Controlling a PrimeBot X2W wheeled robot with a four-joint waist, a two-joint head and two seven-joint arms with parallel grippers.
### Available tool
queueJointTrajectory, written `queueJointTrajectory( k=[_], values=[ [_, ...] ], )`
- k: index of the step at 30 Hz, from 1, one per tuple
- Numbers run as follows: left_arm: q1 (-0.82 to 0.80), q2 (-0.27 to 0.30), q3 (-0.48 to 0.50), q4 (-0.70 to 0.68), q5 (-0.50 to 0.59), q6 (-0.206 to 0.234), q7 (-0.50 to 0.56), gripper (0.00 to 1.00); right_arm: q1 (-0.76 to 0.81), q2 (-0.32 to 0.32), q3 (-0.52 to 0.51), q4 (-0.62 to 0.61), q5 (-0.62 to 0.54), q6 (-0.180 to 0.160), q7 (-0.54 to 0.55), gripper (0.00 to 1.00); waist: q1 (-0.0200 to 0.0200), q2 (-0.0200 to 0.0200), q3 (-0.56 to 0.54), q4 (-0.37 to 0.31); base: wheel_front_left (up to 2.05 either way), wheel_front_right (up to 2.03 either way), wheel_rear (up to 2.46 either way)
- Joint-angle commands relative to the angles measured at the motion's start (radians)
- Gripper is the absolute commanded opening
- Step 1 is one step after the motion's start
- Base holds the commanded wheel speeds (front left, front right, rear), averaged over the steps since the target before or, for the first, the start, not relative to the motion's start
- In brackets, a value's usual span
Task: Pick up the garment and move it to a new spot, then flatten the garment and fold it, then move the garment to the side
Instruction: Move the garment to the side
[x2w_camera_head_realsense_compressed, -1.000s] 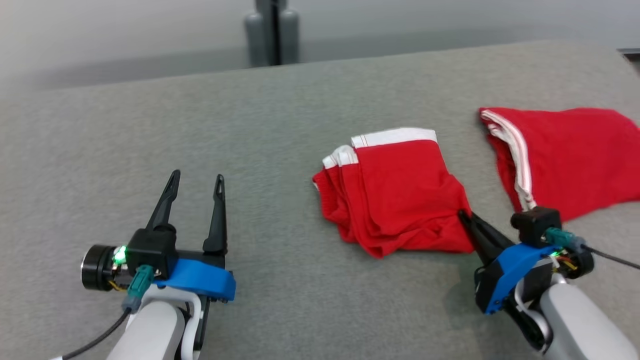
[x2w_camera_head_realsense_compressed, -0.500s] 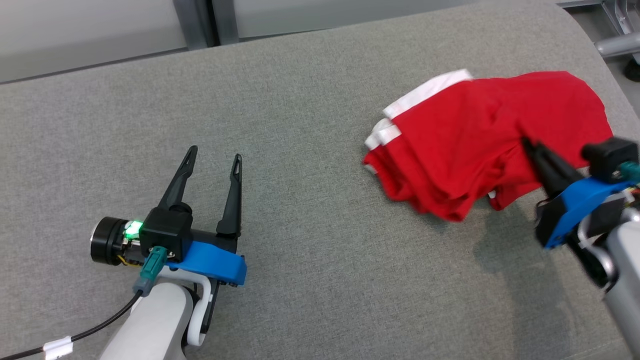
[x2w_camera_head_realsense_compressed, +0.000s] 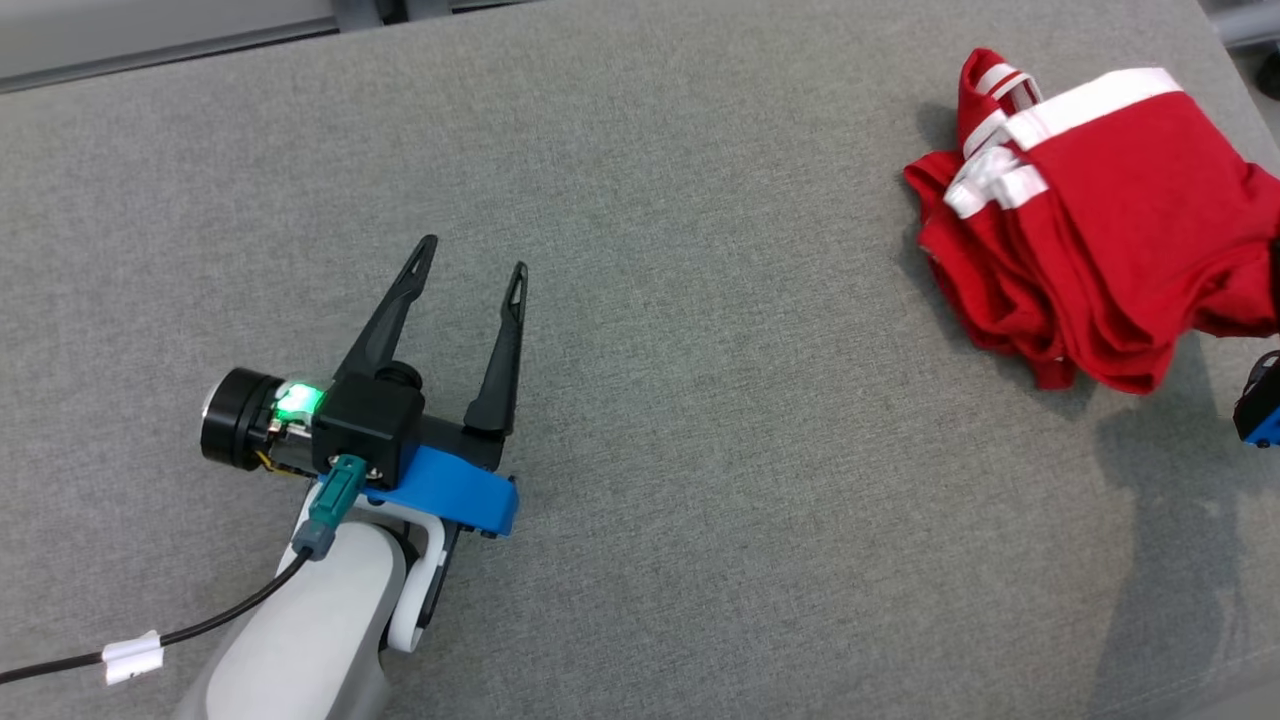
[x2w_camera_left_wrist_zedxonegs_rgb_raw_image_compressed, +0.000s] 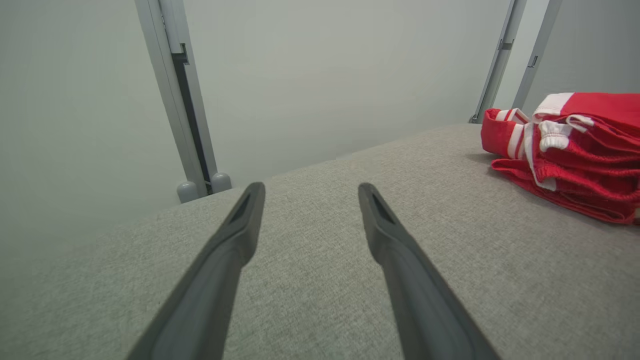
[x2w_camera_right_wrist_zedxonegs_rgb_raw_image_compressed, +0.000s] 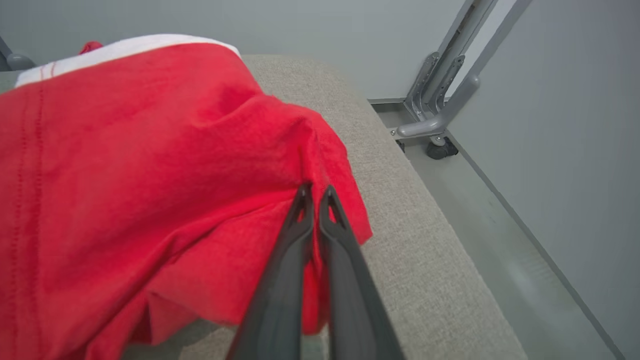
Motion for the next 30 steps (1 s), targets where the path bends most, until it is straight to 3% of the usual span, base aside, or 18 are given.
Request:
queueJointTrajectory(
  k=[1, 9, 10, 11, 17, 19, 30],
  values=[
    [-0.02, 0.006, -0.003, -0.004, 0.007, -0.005, 0.004, 1.0, -0.019, 0.02, -0.032, 0.023, -0.001, 0.0, -0.012, 0.0, -0.0001, 0.0, 0.011, 0.003, 0.0, 0.0, 0.0],
    [-0.034, 0.019, -0.021, -0.009, 0.016, -0.009, 0.02, 1.0, -0.035, 0.1, -0.141, 0.117, -0.025, 0.0, -0.098, 0.0, -0.0001, 0.0, 0.033, -0.003, 0.0, 0.0, 0.0],
    [-0.033, 0.02, -0.022, -0.008, 0.015, -0.009, 0.021, 1.0, -0.032, 0.107, -0.144, 0.123, -0.03, 0.0, -0.112, 0.22, -0.0001, 0.0, 0.031, -0.004, 0.0, 0.0, 0.0],
    [-0.029, 0.022, -0.022, -0.006, 0.012, -0.009, 0.02, 1.0, -0.027, 0.115, -0.146, 0.127, -0.037, 0.0, -0.125, 1.0, -0.0001, 0.0, 0.027, -0.005, 0.0, 0.0, 0.0],
    [0.007, 0.015, -0.018, 0.006, -0.009, 0.001, 0.005, 1.0, 0.047, 0.138, -0.177, 0.09, -0.104, 0.0, -0.234, 1.0, -0.0001, 0.0, -0.031, 0.003, 0.0, 0.0, 0.0],
    [0.026, 0.011, -0.008, 0.011, -0.02, 0.012, -0.004, 1.0, 0.077, 0.175, -0.184, 0.041, -0.13, 0.0, -0.253, 1.0, -0.0001, 0.0, -0.061, 0.004, 0.0, 0.0, 0.0],
    [0.148, -0.002, 0.042, 0.01, -0.087, 0.063, -0.029, 1.0, 0.297, 0.327, -0.125, -0.27, -0.204, 0.0, -0.243, 1.0, -0.0001, 0.0, -0.205, 0.046, 0.0, 0.0, 0.0]
  ],
)
